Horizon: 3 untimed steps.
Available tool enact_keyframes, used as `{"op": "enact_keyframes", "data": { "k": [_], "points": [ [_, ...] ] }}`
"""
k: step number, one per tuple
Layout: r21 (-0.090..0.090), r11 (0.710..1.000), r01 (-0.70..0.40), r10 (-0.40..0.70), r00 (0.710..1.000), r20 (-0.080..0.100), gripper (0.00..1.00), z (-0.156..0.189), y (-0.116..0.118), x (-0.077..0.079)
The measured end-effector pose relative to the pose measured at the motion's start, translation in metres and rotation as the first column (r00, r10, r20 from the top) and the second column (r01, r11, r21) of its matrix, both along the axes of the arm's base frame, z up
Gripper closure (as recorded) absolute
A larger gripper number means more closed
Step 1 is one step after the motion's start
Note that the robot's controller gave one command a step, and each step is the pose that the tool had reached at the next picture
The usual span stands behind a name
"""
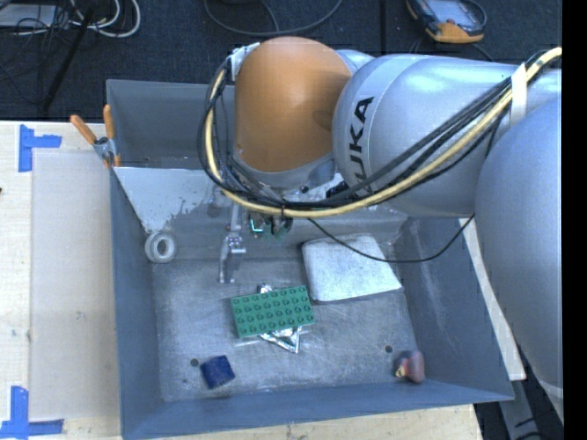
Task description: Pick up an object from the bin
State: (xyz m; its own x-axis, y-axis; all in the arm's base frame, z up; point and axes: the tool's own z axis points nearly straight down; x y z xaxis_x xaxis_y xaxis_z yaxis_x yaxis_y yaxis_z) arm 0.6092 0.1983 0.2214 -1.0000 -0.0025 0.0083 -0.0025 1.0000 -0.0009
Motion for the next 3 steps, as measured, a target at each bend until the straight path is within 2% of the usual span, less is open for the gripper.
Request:
{"op": "enact_keyframes", "data": {
  "k": [1, 2, 3],
  "points": [
    [-0.002, 0.999, -0.036, 0.036, 0.999, -0.004, 0.0, -0.115, -0.041, -0.065],
    [0.005, 0.994, -0.105, 0.105, 0.994, 0.013, 0.0, -0.148, -0.132, -0.06],
    [0.004, 0.994, -0.106, 0.106, 0.994, 0.014, 1.0, -0.147, -0.13, -0.06]
  ]
}}
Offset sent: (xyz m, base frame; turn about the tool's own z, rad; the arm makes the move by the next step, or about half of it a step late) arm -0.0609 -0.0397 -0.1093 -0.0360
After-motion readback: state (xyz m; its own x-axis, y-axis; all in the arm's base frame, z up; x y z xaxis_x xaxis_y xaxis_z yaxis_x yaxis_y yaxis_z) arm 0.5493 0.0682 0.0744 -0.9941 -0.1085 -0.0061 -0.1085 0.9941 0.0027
